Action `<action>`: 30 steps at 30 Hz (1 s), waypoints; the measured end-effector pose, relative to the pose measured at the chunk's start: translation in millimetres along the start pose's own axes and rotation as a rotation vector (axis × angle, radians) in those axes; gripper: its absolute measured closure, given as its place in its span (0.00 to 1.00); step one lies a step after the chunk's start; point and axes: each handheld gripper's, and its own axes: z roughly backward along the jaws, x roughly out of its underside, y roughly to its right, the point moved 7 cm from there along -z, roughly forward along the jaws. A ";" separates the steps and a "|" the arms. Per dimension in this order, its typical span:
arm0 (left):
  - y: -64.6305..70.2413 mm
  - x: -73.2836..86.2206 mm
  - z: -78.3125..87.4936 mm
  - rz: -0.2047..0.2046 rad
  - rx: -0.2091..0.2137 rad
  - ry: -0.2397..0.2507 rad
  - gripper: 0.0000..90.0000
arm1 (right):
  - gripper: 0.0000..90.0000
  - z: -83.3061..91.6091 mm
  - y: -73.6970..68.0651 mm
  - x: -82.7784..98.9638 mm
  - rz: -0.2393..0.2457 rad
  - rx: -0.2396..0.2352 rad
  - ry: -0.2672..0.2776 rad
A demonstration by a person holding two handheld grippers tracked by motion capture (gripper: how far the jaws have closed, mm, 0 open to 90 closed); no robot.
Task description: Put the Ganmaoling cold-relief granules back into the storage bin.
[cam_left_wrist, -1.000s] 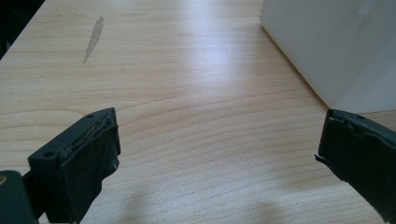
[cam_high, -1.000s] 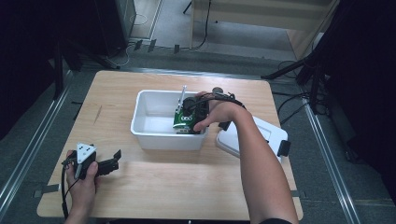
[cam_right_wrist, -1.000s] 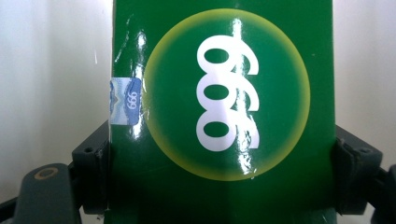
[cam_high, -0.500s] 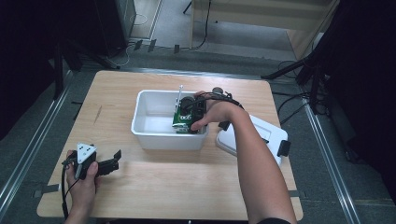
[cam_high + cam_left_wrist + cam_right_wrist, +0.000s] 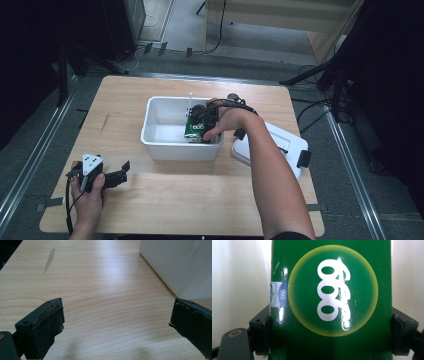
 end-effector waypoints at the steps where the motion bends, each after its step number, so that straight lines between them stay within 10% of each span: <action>1: -0.1 0.1 0.1 -0.001 0.000 -0.001 0.00 | 0.16 -0.3 0.0 -0.1 0.005 0.001 0.000; 30: -0.3 0.4 0.4 -0.001 0.003 -0.003 0.00 | 0.12 11.8 1.5 2.0 -0.014 0.017 0.046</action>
